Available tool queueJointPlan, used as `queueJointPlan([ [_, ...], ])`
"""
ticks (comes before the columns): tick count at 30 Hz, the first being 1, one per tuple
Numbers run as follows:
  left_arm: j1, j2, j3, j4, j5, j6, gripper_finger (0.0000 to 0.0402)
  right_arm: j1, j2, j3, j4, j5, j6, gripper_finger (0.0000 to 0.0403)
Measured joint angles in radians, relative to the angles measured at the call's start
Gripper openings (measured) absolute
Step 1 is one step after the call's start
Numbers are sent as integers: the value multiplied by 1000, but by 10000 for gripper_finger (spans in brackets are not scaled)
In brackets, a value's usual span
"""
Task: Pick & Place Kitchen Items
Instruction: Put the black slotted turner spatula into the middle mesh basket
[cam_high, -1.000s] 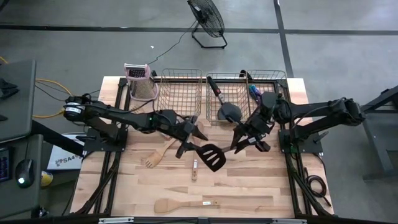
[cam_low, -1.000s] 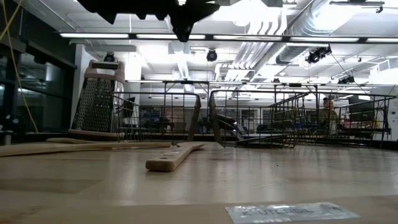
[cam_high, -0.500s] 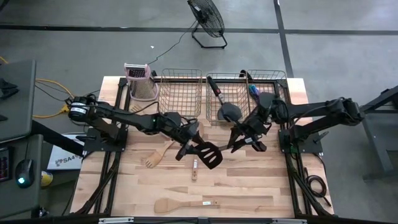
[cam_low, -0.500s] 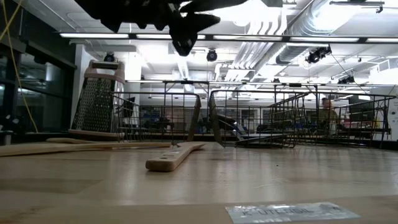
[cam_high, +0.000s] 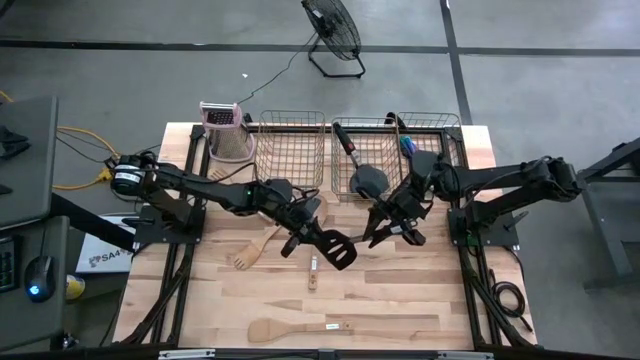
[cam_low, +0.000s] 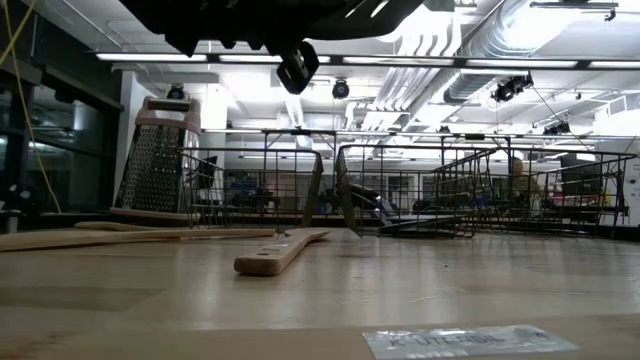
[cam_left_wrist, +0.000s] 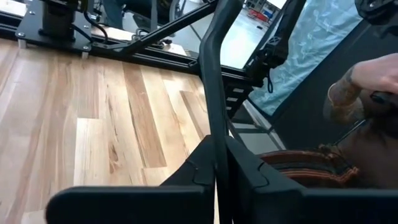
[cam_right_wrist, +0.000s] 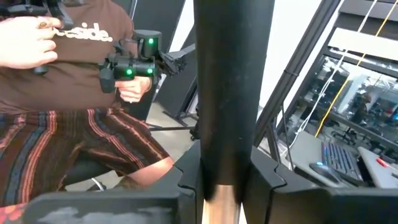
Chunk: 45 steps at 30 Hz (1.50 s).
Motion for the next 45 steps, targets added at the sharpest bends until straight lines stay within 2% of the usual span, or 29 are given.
queueJointPlan([
  [7,0,0,0,-4,7,6,7,5,0,0,-3,62,33,70],
  [10,0,0,0,-5,8,20,6,14,0,0,-6,89,99,131],
  [14,-1,0,0,-4,16,34,6,31,0,0,-7,187,175,201],
  [19,-1,0,0,-3,-33,39,6,37,-2,0,-28,277,254,242],
  [30,-2,0,0,4,-186,53,5,34,-87,0,-313,462,313,244],
  [37,-2,0,0,5,-287,75,5,34,-179,0,-567,713,359,244],
  [45,-2,0,0,19,-545,104,5,48,-219,-1,-738,961,592,244],
])
